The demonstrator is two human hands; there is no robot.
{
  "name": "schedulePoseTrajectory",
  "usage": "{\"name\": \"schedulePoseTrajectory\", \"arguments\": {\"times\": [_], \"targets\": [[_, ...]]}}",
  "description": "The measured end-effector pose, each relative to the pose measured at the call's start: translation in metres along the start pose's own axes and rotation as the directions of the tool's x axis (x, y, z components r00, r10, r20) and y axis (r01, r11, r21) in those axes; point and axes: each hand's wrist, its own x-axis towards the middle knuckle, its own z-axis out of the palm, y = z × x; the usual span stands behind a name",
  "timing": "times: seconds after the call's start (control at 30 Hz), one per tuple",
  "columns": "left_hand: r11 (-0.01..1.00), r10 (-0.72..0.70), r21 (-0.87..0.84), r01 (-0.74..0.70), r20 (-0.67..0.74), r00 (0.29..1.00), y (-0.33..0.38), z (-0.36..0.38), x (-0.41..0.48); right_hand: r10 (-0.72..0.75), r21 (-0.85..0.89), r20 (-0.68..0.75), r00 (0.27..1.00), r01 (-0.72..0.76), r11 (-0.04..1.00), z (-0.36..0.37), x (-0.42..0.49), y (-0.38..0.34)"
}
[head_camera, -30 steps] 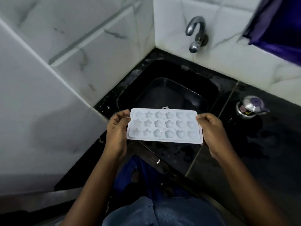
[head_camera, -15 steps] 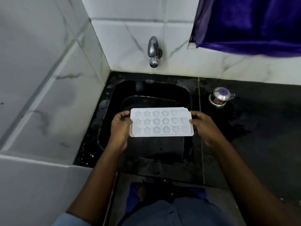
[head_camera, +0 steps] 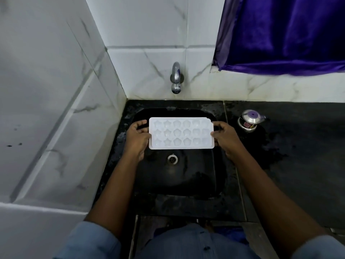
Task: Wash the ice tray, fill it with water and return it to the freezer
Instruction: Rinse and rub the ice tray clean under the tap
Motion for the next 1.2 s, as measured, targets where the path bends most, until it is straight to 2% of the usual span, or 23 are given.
{"name": "schedulePoseTrajectory", "arguments": {"times": [0.23,0.6,0.77,1.2], "targets": [[0.999,0.012,-0.035,-0.012,-0.017,1.0,0.006,0.007,0.007,-0.087,-0.039,-0.033,0.996,0.086,0.996,-0.002,0.017,-0.008],[0.994,0.085,-0.057,-0.089,-0.074,0.994,0.016,0.009,-0.004,-0.131,0.056,-0.046,0.99,0.133,0.989,0.003,0.022,-0.02],[0.993,0.093,-0.069,-0.1,-0.1,0.991,0.019,0.011,-0.008,-0.16,0.043,-0.06,0.985,0.163,0.986,0.004,0.022,-0.022],[0.982,0.157,-0.095,-0.165,-0.088,0.984,0.027,0.018,-0.011,-0.242,0.057,-0.066,0.968,0.245,0.968,-0.002,0.023,-0.031]]}}
